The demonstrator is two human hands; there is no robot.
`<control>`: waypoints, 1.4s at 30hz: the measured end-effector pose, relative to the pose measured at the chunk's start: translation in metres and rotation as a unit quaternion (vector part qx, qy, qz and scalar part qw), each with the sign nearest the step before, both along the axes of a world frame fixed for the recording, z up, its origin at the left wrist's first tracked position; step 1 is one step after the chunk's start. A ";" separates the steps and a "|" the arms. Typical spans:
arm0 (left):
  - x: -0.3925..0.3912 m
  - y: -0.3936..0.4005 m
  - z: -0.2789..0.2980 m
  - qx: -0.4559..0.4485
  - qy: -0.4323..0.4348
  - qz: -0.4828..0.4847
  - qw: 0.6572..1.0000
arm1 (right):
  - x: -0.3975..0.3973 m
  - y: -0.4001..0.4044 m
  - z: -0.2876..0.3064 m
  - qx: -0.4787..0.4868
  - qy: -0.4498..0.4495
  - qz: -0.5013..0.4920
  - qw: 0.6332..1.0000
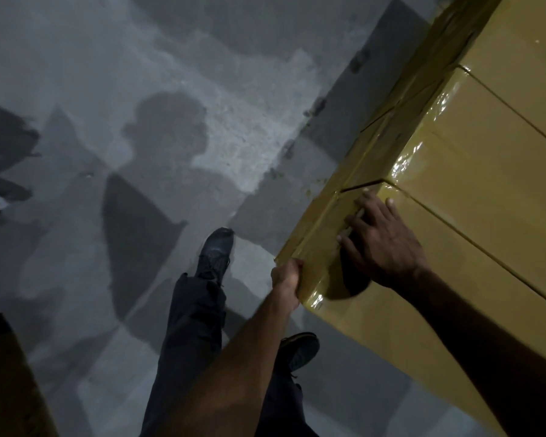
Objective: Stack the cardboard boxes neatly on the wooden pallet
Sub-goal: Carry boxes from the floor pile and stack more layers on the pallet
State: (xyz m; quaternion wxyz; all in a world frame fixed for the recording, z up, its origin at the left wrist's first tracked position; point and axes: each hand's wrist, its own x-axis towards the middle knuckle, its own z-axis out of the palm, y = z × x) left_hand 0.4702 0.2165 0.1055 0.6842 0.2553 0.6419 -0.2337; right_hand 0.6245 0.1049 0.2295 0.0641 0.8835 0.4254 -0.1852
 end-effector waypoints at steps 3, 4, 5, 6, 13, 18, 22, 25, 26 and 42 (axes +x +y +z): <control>0.000 0.000 -0.004 -0.005 0.008 0.005 1.000 | -0.002 -0.002 -0.002 0.019 0.001 -0.006 1.000; 0.000 0.000 -0.005 -0.010 0.008 0.001 1.000 | -0.003 -0.003 -0.003 0.027 0.002 -0.009 1.000; -0.001 0.000 -0.007 -0.015 0.006 -0.005 1.000 | -0.003 -0.003 -0.005 0.036 0.006 -0.013 0.999; -0.001 0.000 -0.009 -0.017 0.006 -0.007 1.000 | -0.003 -0.003 -0.007 0.048 0.012 -0.018 0.999; -0.010 0.004 -0.012 -0.018 -0.008 0.043 0.999 | -0.004 -0.005 -0.008 0.054 0.036 -0.014 0.998; -0.031 -0.009 -0.021 -0.037 -0.001 0.154 0.987 | -0.045 -0.003 0.009 0.007 0.050 0.057 0.997; -0.038 -0.021 -0.018 -0.072 -0.024 0.199 0.977 | -0.090 -0.015 0.010 0.018 0.055 0.146 0.988; -0.040 -0.023 -0.019 -0.079 -0.036 0.207 0.974 | -0.095 -0.022 0.008 0.017 0.030 0.172 0.985; -0.040 -0.023 -0.019 -0.079 -0.040 0.206 0.975 | -0.093 -0.022 0.007 0.018 0.024 0.173 0.984; -0.038 -0.015 -0.043 -0.089 -0.038 0.115 0.989 | -0.101 -0.016 0.006 0.030 0.040 0.108 0.993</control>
